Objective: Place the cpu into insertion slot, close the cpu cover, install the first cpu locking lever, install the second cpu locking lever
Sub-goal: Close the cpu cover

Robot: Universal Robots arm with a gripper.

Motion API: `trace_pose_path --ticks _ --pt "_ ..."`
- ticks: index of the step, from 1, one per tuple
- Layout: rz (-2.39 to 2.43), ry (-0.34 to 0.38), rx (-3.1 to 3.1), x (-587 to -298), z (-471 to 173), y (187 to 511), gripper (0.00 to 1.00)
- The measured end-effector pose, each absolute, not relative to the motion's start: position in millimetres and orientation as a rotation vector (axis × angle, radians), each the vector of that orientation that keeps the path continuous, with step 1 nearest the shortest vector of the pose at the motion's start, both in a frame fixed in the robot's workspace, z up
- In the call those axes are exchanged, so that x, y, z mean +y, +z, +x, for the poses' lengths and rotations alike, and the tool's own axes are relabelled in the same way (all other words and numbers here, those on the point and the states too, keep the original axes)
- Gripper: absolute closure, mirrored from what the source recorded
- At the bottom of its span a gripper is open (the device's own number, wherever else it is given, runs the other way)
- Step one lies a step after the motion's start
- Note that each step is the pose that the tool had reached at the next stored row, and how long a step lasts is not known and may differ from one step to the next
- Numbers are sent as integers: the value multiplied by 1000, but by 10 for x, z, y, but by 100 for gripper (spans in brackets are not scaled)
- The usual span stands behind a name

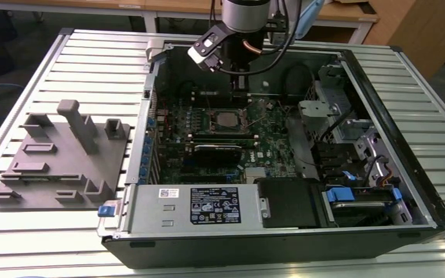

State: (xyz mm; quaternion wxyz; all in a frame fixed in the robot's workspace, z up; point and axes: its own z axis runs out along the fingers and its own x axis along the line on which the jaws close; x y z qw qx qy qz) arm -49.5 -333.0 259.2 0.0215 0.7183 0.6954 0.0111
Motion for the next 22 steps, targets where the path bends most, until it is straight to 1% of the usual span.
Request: trace_pose_path --ticks 22 --pt "2226 34 2155 -3330 -397 2591 90"
